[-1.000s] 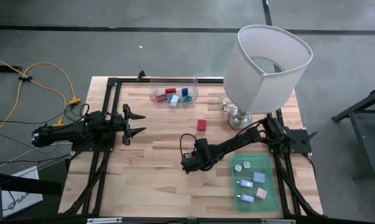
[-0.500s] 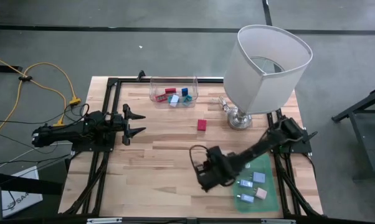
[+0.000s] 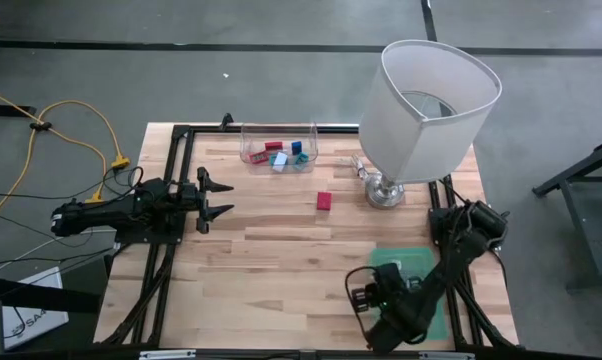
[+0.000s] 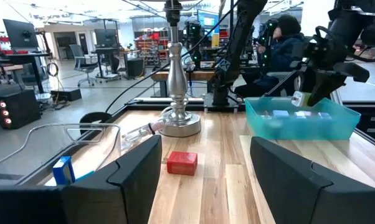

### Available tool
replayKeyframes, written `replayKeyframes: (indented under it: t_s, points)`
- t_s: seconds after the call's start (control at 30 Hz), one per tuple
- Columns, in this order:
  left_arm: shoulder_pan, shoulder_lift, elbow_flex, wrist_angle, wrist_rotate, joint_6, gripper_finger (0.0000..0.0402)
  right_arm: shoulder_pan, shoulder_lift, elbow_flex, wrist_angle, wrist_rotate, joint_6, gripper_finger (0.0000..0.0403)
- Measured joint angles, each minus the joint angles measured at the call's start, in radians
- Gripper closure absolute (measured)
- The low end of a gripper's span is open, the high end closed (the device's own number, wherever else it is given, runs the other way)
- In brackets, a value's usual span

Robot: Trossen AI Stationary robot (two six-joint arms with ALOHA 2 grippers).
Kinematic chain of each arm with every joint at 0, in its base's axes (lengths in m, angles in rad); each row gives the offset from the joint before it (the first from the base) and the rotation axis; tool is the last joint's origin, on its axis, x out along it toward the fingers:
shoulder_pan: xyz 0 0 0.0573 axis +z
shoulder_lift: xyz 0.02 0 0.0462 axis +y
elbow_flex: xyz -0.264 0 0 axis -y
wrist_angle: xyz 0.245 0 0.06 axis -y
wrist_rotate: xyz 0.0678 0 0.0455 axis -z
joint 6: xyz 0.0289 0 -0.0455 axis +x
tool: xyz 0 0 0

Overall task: Pick & Place Office items
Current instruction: Put the green charger adapter into the green bin

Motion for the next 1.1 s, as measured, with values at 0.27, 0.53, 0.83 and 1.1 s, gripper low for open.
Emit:
replayKeyframes:
  t_s: [0.27,0.53,0.83,1.1]
  points:
    - [0.0,0.0,0.0,0.0,-0.001,0.0,0.0164,0.041,0.0,-0.001,-0.04,-0.105,0.112,0.0256]
    - [0.0,0.0,0.0,0.0,-0.002,0.0,0.0164,0.035,-0.001,-0.038,-0.07,-0.169,0.147,0.0255]
    - [0.0,0.0,0.0,0.0,-0.002,0.0,0.0164,0.019,-0.133,-0.267,0.083,-0.204,0.167,0.025]
    - [0.0,0.0,0.0,0.0,-0.002,0.0,0.0164,0.015,-0.227,-0.447,0.261,-0.196,0.168,0.0251]
